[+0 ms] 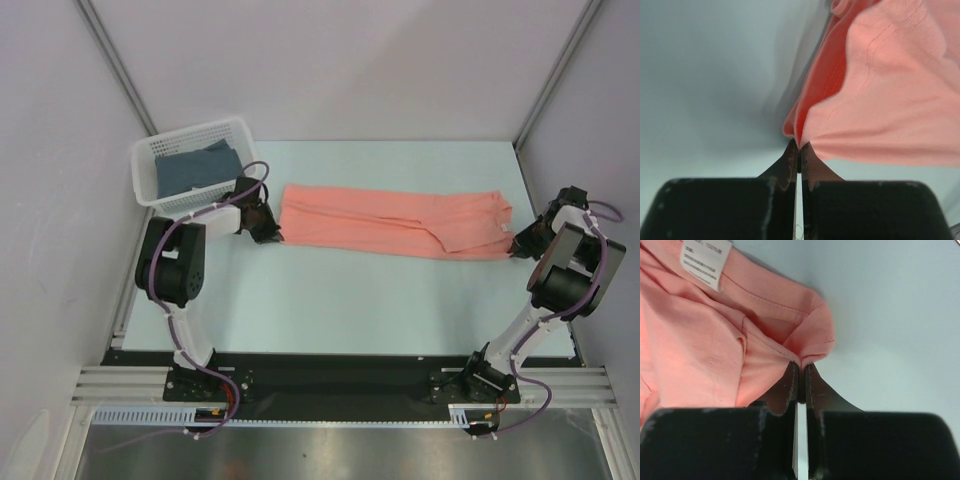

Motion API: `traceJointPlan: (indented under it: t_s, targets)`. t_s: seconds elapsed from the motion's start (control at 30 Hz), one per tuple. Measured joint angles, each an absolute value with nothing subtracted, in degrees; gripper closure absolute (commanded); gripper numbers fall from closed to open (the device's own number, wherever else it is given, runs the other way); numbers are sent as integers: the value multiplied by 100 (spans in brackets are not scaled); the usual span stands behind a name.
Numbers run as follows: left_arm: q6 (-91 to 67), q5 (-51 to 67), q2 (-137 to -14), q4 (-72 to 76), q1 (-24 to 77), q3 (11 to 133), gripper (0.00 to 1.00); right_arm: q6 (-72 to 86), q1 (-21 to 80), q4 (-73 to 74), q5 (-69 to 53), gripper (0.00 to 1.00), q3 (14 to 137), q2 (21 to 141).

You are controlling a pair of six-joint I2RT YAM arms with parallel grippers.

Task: Fold and stack the t-shirts
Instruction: Fold the tshirt

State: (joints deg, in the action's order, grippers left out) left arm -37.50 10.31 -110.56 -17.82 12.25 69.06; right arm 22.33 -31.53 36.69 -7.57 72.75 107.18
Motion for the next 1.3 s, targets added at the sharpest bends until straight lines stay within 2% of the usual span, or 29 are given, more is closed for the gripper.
traceJointPlan:
  t_s: [0.17,0.33,0.53,0.67,0.87,1.1,1.13,1.17,1.2,1.27,1.3]
  targets:
    - [-3769,1020,-10296,-1833,1328,5972,100,2102,-2744,3732,-473,100,7872,11021]
    - [-4029,834,-9443,-1793,1852,4987,100,2169,-2290,3487,-314,100,8641,11686]
    - [-4840,510,-8462,-1474,3148,3879,100,2379,-2027,3186,-340,100,9793,12667]
    - [-5599,191,-8154,-1160,4351,3483,100,2475,-1813,2884,-355,100,10368,13120]
    - [-6589,-248,-8409,-661,5865,3516,100,2556,-1398,2536,-484,99,11603,13985]
    - [-6549,-211,-9655,-467,6831,4770,100,2853,-1072,2139,-766,97,12980,14967]
    - [-6442,-172,-9773,-388,6934,4899,99,2891,-1055,2091,-836,93,13128,15082]
    - [-6346,-139,-9848,-344,7013,4998,96,2945,-1041,2027,-930,89,13294,15205]
    - [-6200,-108,-9920,-266,7096,5109,83,2991,-1031,2001,-1004,86,13430,15299]
    - [-5959,38,-9944,-134,7164,5205,63,3055,-1009,1920,-1135,77,13607,15432]
    - [-5808,196,-9922,-82,7175,5214,39,3065,-1000,1857,-1168,75,13640,15465]
